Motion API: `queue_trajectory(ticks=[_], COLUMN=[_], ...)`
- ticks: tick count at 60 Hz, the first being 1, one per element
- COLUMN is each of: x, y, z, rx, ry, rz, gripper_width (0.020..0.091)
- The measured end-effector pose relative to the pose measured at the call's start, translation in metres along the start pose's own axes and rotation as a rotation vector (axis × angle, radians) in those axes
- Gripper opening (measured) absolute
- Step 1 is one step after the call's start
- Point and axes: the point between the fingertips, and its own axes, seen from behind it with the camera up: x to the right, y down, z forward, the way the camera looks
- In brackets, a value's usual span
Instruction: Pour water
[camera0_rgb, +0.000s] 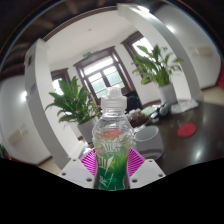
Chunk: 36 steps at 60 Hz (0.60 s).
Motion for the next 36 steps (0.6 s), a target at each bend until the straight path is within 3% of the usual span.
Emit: queue_trajectory(ticks=[7,23,36], x=[-0.03,-0.049,-0.035], y=[0.008,-0.019,-0.076], z=[0.035,0.097,0.104], rx=[-0.033,-0.008,0.125], ry=[-0.049,-0.121,-0.212], rz=[0.357,1.107,1.546], gripper_width=[0.034,0.0357,0.0356])
